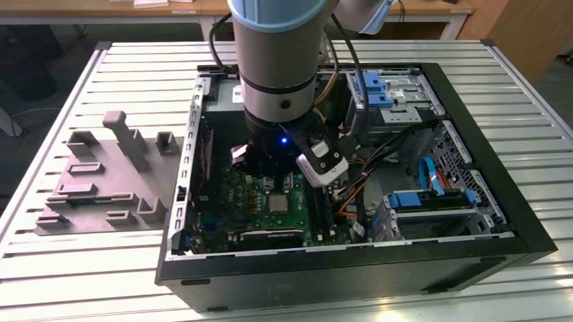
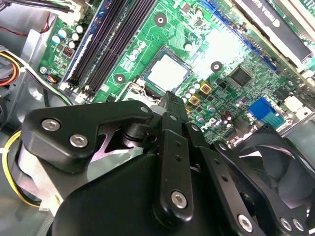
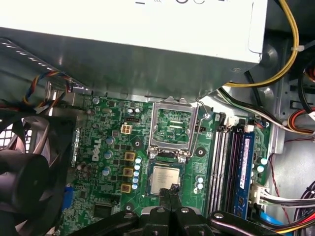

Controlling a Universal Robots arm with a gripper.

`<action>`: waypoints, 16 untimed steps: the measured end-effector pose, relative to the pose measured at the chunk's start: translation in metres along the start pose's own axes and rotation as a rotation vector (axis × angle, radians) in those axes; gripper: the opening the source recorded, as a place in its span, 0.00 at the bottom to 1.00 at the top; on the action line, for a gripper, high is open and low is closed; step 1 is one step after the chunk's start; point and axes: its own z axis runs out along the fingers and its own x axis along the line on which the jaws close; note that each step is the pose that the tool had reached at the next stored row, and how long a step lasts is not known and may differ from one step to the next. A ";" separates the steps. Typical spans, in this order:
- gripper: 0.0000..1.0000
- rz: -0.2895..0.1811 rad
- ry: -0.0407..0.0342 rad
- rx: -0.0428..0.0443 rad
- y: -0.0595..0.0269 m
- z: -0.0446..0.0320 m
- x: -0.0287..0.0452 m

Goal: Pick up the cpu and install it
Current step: 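Close the cpu cover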

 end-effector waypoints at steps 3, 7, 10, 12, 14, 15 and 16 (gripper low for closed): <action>0.11 -0.004 0.0003 0.0000 0.0003 0.0000 -0.0016; 0.11 -0.009 0.0005 -0.0001 0.0014 0.0001 -0.0046; 0.11 -0.015 0.0008 -0.0002 0.0030 0.0003 -0.0069; 0.11 -0.019 0.0010 -0.0003 0.0041 0.0004 -0.0084; 0.11 -0.025 0.0013 -0.0004 0.0047 0.0004 -0.0095; 0.11 -0.031 0.0016 -0.0005 0.0048 0.0005 -0.0095; 0.11 -0.042 0.0022 -0.0006 0.0048 0.0005 -0.0095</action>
